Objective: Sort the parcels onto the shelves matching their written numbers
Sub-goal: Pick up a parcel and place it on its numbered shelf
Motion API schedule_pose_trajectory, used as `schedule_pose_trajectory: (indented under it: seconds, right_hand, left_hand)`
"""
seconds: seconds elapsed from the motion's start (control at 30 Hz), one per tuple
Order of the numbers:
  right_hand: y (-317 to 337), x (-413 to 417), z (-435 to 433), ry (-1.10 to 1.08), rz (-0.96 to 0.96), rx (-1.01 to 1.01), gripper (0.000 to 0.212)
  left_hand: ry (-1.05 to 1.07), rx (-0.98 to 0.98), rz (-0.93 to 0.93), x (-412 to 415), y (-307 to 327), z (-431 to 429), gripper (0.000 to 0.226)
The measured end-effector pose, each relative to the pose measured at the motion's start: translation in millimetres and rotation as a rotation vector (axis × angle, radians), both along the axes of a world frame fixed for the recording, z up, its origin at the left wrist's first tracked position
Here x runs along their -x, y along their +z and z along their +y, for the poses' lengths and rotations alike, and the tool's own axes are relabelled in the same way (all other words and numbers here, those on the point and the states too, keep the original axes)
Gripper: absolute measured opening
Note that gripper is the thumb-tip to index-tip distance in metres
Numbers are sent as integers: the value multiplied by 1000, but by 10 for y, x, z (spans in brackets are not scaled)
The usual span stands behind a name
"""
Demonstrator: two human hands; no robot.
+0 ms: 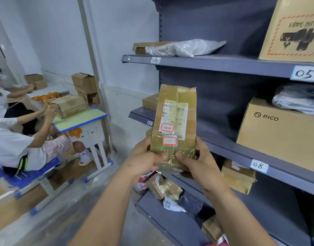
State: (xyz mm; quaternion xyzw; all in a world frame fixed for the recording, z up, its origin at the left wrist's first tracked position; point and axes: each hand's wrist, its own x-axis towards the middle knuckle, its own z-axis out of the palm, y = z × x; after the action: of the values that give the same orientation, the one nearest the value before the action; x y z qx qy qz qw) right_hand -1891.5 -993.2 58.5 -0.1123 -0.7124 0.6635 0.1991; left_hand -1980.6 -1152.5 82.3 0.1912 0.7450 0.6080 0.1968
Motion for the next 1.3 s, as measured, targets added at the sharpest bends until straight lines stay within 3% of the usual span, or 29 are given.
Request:
schedule_pose_trajectory:
  seconds: [0.2,0.53,0.83,0.97,1.1,1.23,1.3]
  right_hand:
    - [213,537,127,-39,19,-16,50]
    - [228,1057,241,-177,-33,15,37]
    - [301,1298,-34,-383,-33,32,39]
    - [256,1380,-156,-433,-18,-56,45]
    - [166,1468,-171,-495,-57,-137,53]
    - [222,1595,-129,-563,-75,-169,44]
    - [264,1674,-82,-590,-96,-176,42]
  left_hand:
    - [-65,-10,6,613,329,110,43]
    - [-173,-31,-31,1273,310,357,36]
    - [-238,-107,-25,1827,244,367,11]
    - [-214,-169,27,1951,158,362,23]
    - [-253,-231,-3,2038,45,319,18]
    - [-233,-185,99,2209,-62,378,36]
    - [-196,-198,130,2284,-78,454,28]
